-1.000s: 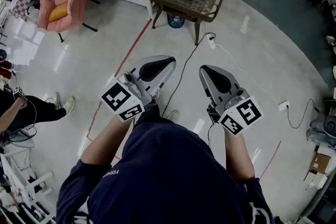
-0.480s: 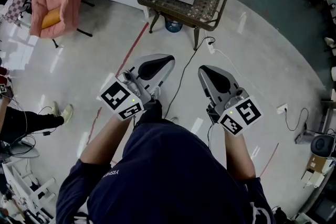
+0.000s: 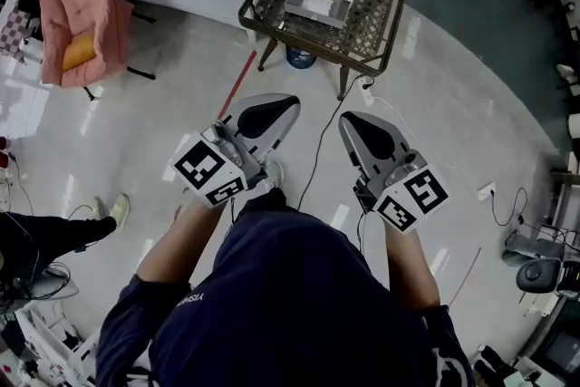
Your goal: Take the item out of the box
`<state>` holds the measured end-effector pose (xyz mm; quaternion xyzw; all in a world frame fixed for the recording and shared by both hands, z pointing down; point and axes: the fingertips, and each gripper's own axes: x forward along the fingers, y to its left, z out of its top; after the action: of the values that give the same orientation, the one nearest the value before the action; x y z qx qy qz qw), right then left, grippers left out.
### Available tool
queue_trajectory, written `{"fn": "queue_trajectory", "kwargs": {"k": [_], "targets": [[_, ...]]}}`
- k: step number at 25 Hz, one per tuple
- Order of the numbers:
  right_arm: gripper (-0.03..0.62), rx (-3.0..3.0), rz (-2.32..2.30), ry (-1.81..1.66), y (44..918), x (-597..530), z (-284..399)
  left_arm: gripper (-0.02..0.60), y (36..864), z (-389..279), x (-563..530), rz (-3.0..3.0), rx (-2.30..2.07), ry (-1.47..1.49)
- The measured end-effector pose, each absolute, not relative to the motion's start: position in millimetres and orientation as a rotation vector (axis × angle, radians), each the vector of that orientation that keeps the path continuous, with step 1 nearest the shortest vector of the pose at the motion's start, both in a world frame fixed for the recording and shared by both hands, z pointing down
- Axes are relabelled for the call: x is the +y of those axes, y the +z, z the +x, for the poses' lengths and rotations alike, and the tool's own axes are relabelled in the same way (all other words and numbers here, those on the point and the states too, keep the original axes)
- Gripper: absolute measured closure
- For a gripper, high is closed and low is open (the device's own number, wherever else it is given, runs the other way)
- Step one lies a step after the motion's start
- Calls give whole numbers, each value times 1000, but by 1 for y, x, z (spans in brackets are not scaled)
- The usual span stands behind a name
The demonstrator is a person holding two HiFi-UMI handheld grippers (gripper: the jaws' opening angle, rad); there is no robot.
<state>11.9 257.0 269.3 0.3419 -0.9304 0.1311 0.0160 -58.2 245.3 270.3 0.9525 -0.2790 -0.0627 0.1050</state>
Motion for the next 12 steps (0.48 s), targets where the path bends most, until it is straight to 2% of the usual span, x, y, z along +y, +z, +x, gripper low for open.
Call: {"fn": "queue_trajectory", "kwargs": {"k": [12], "targets": [[574, -2873, 1118, 424, 269, 171, -17, 574, 272, -86, 158, 2811, -783, -169]]}}
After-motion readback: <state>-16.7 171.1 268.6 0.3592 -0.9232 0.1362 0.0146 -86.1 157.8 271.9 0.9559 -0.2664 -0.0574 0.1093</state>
